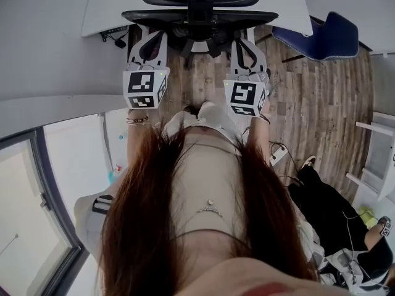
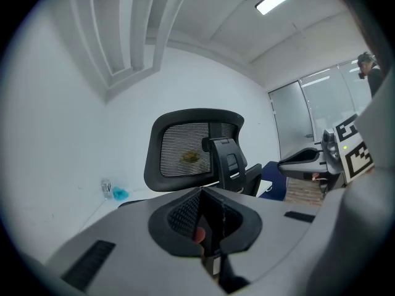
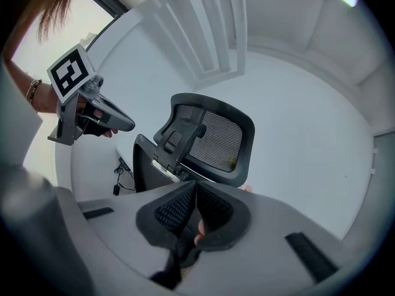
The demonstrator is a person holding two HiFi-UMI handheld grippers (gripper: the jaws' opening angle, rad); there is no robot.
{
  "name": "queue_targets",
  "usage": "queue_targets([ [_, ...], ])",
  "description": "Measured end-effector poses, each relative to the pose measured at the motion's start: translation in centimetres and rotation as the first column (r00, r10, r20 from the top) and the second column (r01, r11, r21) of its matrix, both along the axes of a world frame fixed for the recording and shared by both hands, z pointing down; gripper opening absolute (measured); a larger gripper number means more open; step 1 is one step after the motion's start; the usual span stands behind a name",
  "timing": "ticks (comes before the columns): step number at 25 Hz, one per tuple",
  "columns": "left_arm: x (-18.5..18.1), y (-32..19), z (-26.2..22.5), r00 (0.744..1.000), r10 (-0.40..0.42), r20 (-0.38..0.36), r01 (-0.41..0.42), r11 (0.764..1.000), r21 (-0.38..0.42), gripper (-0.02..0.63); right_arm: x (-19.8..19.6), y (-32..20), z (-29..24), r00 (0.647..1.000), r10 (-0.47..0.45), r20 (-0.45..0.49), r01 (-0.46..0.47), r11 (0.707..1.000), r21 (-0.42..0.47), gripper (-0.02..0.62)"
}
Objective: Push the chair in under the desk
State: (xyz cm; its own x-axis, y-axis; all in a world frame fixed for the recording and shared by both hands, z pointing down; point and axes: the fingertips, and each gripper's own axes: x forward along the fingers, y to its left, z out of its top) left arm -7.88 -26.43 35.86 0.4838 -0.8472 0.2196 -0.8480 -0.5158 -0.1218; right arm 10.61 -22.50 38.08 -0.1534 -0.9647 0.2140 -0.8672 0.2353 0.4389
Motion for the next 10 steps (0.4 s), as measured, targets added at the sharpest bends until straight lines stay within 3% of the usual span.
queue_targets([
  [4,-0.4,-0.8,-0.4,0.999,-0.044,0.009,0.043,0.998,0.035,0.005,0.3,-0.6,-0.2,1.0,0.001,0.022,-0.001,1.0,-0.001,0.031],
  [10,-1.4,-1.8,-1.3,0.989,-0.108,-0.105,0.114,0.992,0.047,0.005,0.7,-1.3,0.0,0.999,0.013,0.035,-0.013,1.0,-0.01,0.031],
])
